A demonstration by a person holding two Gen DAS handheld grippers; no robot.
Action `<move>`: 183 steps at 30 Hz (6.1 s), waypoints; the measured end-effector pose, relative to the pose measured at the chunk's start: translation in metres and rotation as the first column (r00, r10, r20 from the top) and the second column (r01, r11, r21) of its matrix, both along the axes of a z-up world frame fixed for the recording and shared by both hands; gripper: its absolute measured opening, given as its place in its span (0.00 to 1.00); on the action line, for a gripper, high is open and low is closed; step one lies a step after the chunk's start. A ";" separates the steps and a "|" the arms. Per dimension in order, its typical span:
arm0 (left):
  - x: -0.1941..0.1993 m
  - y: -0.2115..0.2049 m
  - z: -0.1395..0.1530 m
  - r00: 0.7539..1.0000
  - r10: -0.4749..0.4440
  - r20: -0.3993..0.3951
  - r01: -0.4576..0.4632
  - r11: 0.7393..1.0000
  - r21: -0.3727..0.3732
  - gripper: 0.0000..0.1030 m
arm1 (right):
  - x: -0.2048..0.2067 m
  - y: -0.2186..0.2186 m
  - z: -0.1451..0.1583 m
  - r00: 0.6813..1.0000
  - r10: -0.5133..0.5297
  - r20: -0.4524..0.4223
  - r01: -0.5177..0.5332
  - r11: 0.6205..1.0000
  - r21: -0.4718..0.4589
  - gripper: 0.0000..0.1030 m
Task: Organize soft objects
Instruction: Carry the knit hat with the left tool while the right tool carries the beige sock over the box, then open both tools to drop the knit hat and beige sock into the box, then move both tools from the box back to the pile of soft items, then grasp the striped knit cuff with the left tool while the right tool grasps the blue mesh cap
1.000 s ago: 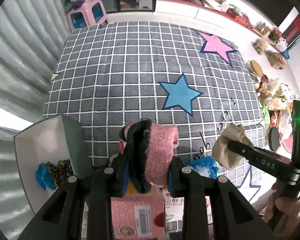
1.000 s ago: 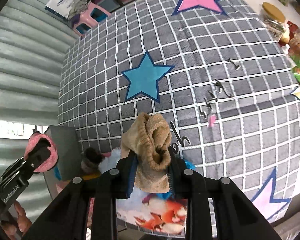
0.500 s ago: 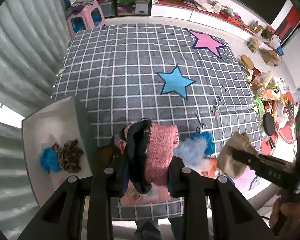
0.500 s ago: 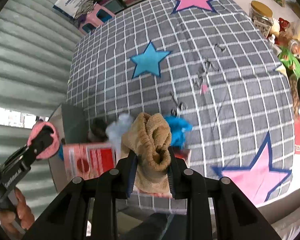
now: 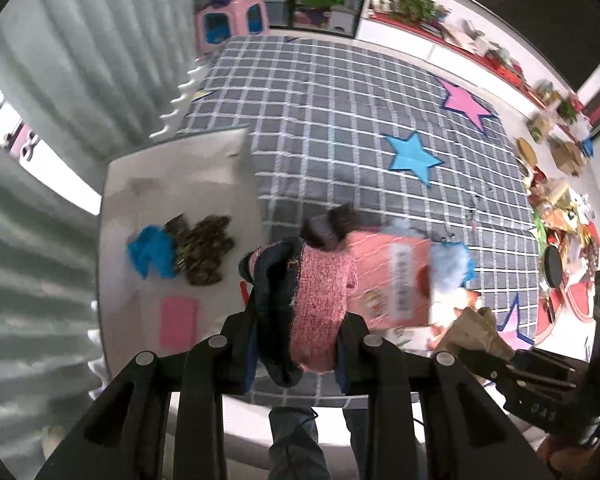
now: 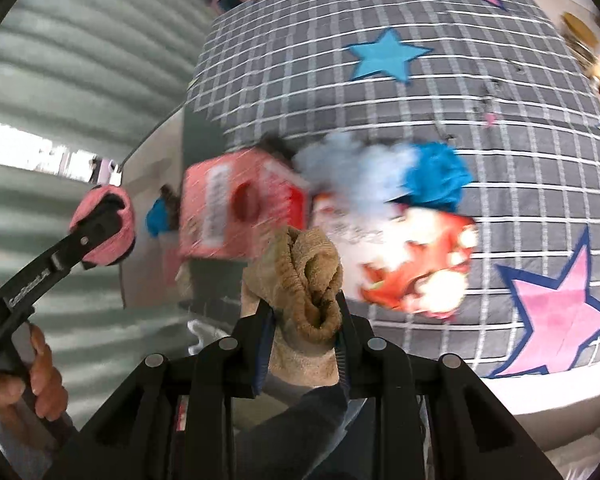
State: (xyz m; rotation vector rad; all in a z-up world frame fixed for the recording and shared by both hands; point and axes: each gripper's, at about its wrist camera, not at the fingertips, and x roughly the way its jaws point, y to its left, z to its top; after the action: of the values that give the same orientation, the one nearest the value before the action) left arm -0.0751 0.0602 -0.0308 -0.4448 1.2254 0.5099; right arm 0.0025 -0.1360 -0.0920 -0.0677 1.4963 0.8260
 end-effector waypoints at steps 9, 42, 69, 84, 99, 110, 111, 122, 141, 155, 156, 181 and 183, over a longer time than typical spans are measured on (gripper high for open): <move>-0.064 0.033 -0.008 0.990 0.141 -0.019 -0.141 0.990 0.010 0.31 | -0.046 0.055 0.011 0.985 0.167 0.034 -0.168 0.986 0.010 0.28; -0.123 0.096 -0.032 0.929 0.367 -0.058 -0.369 0.929 -0.030 0.31 | -0.083 0.219 0.023 0.875 0.474 0.100 -0.473 0.880 -0.038 0.28; -0.099 0.114 -0.060 0.927 0.353 -0.128 -0.358 0.934 -0.010 0.31 | -0.076 0.266 0.007 0.825 0.549 0.136 -0.536 0.835 -0.121 0.28; -0.062 0.135 -0.059 0.939 0.325 -0.114 -0.325 0.945 0.016 0.31 | -0.055 0.287 0.008 0.835 0.529 0.151 -0.514 0.848 -0.129 0.28; -0.028 0.164 -0.075 0.935 0.318 -0.158 -0.317 0.948 0.033 0.31 | -0.012 0.312 -0.005 0.878 0.457 0.141 -0.441 0.888 -0.131 0.28; -0.025 0.165 -0.086 0.929 0.324 -0.177 -0.327 0.945 0.014 0.34 | -0.015 0.321 -0.012 0.871 0.474 0.128 -0.458 0.879 -0.132 0.28; -0.025 0.165 -0.086 0.930 0.323 -0.177 -0.326 0.945 0.015 0.34 | -0.015 0.322 -0.012 0.871 0.474 0.128 -0.459 0.879 -0.132 0.28; -0.025 0.159 -0.076 0.940 0.308 -0.144 -0.307 0.951 0.029 0.77 | -0.020 0.320 -0.008 0.863 0.488 0.128 -0.474 0.871 -0.128 0.36; -0.037 0.148 -0.054 0.937 0.347 -0.023 -0.348 0.937 -0.040 0.86 | -0.021 0.298 0.018 0.822 0.491 0.288 -0.444 0.870 -0.215 0.99; 0.020 0.107 -0.024 0.987 0.163 0.011 -0.160 0.979 -0.126 0.86 | 0.047 0.212 0.054 0.896 0.326 0.302 -0.291 0.944 -0.156 0.99; 0.029 0.102 -0.024 0.990 0.142 0.007 -0.139 0.981 -0.138 0.86 | 0.058 0.199 0.054 0.907 0.298 0.298 -0.261 0.952 -0.158 0.99; 0.195 0.037 -0.161 0.871 -0.223 -0.439 -0.007 0.886 -0.464 0.86 | 0.162 -0.022 -0.087 0.977 -0.195 -0.089 0.167 0.952 -0.256 0.99; 0.197 0.035 -0.172 0.849 -0.230 -0.475 -0.019 0.886 -0.463 0.86 | 0.166 -0.031 -0.101 0.958 -0.243 -0.151 0.202 0.949 -0.244 0.99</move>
State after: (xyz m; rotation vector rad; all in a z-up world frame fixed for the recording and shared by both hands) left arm 0.1219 0.0951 -0.2032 -0.6530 1.9062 0.2388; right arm 0.1685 -0.1675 -0.1927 0.0084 1.7285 0.4860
